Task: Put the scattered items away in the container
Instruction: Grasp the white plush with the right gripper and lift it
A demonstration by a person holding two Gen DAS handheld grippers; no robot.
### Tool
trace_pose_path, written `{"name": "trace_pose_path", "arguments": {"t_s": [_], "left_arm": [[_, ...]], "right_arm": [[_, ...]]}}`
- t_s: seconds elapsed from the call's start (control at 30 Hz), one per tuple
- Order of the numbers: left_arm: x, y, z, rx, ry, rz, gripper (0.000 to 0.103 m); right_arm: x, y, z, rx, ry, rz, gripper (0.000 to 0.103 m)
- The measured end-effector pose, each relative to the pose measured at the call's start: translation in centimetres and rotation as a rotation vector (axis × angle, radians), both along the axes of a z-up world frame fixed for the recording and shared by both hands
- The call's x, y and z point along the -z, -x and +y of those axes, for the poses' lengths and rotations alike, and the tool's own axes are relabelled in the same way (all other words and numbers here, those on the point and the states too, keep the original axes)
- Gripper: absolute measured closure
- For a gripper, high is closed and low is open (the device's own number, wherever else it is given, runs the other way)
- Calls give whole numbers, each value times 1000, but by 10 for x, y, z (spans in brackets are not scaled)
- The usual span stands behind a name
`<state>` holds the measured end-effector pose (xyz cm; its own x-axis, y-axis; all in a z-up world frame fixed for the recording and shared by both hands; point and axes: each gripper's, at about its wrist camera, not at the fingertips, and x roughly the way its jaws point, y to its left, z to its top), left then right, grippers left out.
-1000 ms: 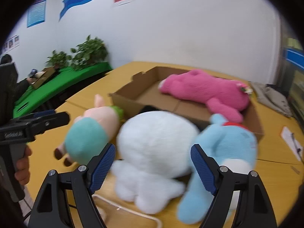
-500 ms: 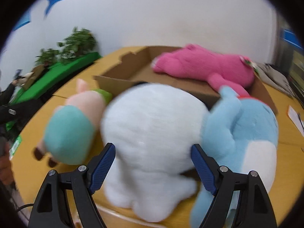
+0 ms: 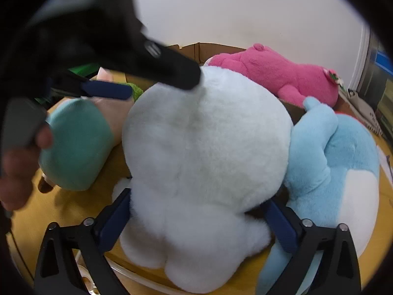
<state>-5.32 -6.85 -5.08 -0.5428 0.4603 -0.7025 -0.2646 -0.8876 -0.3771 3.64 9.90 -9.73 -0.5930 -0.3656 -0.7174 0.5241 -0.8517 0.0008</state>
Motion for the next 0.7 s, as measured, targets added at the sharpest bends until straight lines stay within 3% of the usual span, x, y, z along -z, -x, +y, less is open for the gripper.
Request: {"name": "trace_pose_path", "arguments": {"t_s": [0.07, 0.17, 0.3, 0.43, 0.57, 0.7], "left_arm": [[-1, -1, 7, 25, -2, 7, 5], [-1, -2, 8, 39, -9, 1, 14], [-1, -2, -3, 40, -42, -7, 18], [-3, -1, -4, 41, -25, -1, 22], [-8, -7, -3, 62, -23, 17, 27], [-21, -18, 0, 75, -9, 51, 28]], "right_arm": [[0, -2, 2, 4, 29, -12, 22], [-2, -10, 2, 20, 50, 9, 32], [-2, -2, 7, 29, 122, -18, 31], [0, 8, -1, 17, 111, -15, 29], [-4, 7, 7, 8, 150, -7, 44], [-11, 0, 18, 1, 200, 12, 48]]}}
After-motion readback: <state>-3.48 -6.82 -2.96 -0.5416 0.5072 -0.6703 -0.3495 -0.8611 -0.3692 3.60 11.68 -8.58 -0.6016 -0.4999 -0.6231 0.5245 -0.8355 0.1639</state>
